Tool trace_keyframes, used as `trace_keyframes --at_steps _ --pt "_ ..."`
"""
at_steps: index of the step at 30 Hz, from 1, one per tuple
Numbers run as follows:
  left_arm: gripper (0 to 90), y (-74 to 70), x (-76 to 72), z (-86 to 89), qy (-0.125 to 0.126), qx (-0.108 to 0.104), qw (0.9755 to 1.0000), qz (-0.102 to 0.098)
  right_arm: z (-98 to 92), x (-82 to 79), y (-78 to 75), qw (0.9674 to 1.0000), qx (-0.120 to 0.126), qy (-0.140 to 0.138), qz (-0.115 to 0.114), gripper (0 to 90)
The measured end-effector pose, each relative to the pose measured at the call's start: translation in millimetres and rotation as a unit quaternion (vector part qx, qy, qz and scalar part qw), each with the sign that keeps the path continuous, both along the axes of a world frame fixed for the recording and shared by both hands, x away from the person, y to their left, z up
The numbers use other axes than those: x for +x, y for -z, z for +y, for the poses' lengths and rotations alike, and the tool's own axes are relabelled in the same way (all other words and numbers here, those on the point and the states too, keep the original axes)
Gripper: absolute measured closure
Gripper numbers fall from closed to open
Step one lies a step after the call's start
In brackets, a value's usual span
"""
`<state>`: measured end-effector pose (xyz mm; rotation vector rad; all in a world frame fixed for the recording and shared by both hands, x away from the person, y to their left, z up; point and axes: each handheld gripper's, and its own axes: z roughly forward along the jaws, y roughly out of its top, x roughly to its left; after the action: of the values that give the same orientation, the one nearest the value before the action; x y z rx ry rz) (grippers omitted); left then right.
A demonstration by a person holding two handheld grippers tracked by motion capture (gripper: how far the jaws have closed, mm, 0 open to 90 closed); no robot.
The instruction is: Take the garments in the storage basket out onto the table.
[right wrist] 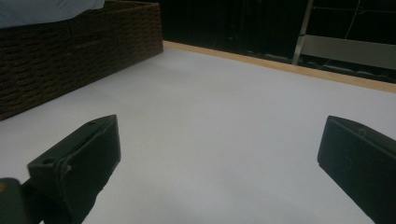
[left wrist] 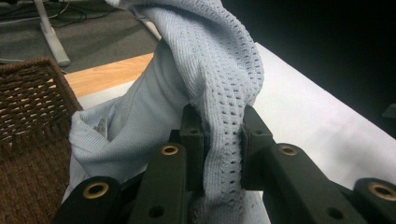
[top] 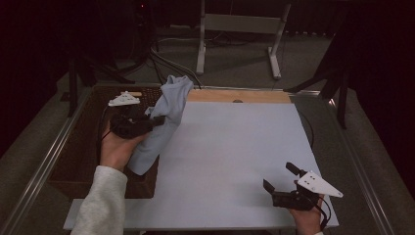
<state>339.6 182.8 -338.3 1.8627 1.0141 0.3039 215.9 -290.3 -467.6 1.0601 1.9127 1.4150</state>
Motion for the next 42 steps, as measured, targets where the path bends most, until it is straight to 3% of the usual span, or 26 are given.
trace_keyframes --at_steps 42 --pt "76.1 0.1 2.3 -28.8 0.025 -0.014 0.9996 -0.004 -0.9 -0.2 -0.3 1.0000 0.000 0.001 -0.001 0.0"
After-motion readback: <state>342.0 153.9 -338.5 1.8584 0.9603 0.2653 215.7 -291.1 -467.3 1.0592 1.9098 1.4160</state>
